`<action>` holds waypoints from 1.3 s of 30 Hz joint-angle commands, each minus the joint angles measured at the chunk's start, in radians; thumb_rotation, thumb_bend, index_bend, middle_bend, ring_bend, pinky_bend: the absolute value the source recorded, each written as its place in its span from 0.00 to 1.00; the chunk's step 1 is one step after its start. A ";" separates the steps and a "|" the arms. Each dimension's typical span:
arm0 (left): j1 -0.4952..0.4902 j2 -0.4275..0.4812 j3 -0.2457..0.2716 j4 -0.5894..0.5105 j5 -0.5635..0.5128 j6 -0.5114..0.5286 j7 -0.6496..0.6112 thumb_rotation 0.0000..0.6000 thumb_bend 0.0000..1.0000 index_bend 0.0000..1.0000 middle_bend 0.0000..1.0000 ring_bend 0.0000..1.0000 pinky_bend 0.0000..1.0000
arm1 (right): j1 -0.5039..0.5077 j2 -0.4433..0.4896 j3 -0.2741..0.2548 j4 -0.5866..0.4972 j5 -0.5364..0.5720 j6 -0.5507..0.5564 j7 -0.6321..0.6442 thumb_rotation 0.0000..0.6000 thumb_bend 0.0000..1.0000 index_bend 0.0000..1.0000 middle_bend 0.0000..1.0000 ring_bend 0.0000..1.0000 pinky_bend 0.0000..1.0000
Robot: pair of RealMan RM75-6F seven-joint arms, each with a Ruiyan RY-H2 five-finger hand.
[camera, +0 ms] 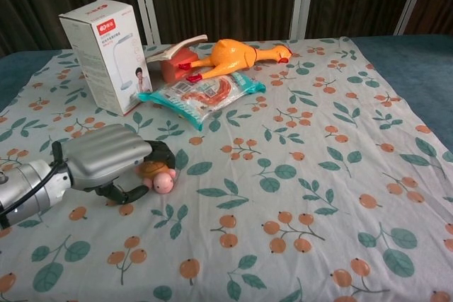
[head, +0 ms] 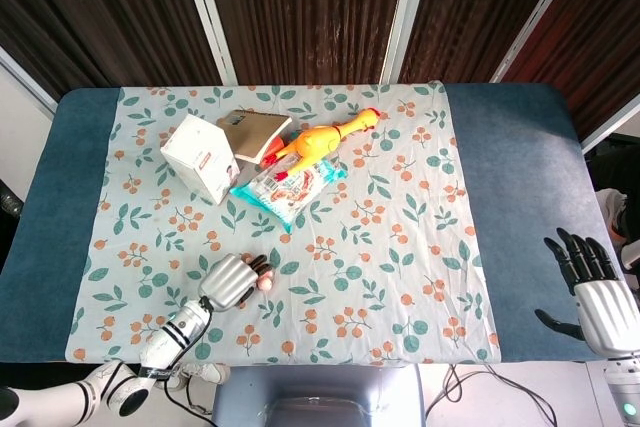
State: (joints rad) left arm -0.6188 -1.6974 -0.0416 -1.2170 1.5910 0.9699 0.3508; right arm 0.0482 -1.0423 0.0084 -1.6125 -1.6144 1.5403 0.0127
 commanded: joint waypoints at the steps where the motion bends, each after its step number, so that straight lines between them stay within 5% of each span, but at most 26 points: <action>1: -0.003 -0.014 0.002 0.022 0.012 0.025 -0.017 1.00 0.45 0.53 0.47 0.86 0.95 | -0.001 0.000 0.000 0.000 -0.001 0.000 0.000 1.00 0.20 0.00 0.00 0.00 0.00; 6: -0.007 -0.082 0.010 0.152 0.093 0.165 -0.092 1.00 0.49 0.82 0.80 0.91 1.00 | 0.000 0.000 -0.001 0.000 -0.003 -0.004 -0.003 1.00 0.20 0.00 0.00 0.00 0.00; 15: -0.015 -0.134 0.036 0.271 0.121 0.224 -0.207 1.00 0.50 0.85 0.84 0.92 1.00 | 0.001 -0.001 0.000 -0.002 -0.002 -0.008 -0.007 1.00 0.20 0.00 0.00 0.00 0.00; 18: -0.020 -0.136 0.046 0.286 0.120 0.215 -0.225 1.00 0.49 0.76 0.74 0.92 1.00 | 0.000 -0.001 0.000 -0.002 -0.002 -0.007 -0.007 1.00 0.20 0.00 0.00 0.00 0.00; 21: -0.023 -0.130 0.050 0.279 0.108 0.195 -0.219 1.00 0.48 0.55 0.53 0.89 0.98 | 0.001 0.000 -0.001 -0.002 -0.003 -0.008 -0.006 1.00 0.20 0.00 0.00 0.00 0.00; 24: -0.022 -0.122 0.054 0.271 0.102 0.193 -0.217 1.00 0.48 0.46 0.38 0.87 0.97 | 0.001 0.001 -0.001 -0.003 -0.003 -0.010 -0.004 1.00 0.20 0.00 0.00 0.00 0.00; 29: -0.025 -0.102 0.061 0.236 0.087 0.164 -0.193 1.00 0.48 0.40 0.27 0.87 0.97 | -0.001 0.001 0.000 -0.004 -0.002 -0.007 -0.005 1.00 0.20 0.00 0.00 0.00 0.00; 39: -0.020 -0.078 0.069 0.184 0.063 0.142 -0.152 1.00 0.48 0.39 0.24 0.89 0.99 | -0.005 0.002 0.003 -0.008 0.002 -0.002 -0.015 1.00 0.20 0.00 0.00 0.00 0.00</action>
State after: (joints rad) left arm -0.6383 -1.7798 0.0257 -1.0255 1.6547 1.1127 0.1960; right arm 0.0433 -1.0409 0.0112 -1.6208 -1.6127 1.5378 -0.0019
